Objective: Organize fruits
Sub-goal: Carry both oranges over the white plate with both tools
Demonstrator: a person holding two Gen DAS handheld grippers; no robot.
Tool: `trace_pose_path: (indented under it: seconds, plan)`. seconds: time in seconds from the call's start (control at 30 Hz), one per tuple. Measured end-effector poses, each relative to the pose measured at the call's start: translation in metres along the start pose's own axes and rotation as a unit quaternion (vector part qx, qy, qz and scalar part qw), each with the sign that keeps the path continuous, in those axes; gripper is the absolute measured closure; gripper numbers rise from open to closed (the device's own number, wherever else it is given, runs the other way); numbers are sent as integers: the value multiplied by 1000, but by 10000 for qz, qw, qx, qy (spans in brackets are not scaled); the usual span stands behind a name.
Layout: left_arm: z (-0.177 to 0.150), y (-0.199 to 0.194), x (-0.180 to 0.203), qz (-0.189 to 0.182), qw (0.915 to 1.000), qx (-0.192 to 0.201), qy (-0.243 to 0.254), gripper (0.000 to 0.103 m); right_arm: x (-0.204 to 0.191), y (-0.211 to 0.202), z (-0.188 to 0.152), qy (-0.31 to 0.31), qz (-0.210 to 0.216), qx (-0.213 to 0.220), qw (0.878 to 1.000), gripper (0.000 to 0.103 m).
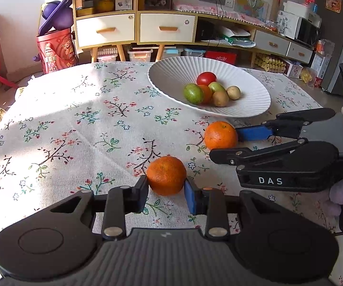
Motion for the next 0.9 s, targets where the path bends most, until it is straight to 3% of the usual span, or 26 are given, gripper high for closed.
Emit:
trace_pose_path:
  seconds: [0.13, 0.9]
  plan:
    - [0, 1, 1, -2, 10000, -12, 12, 86, -1, -1, 0, -29, 47, -16, 10000, 66]
    - [5, 5, 9, -64, 10000, 13, 37, 86, 39, -29, -11, 293, -37, -42, 9996, 68]
Point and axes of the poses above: each gripper's, at about its wrist camera, not at the fingertips, and y roughly the way its jaws point, x to its right, z to its top, the point moved 2 cm from there along y, roughly the way its jaws point, and after that the axes turned 15 degrees about y, right-handed, at the moved point
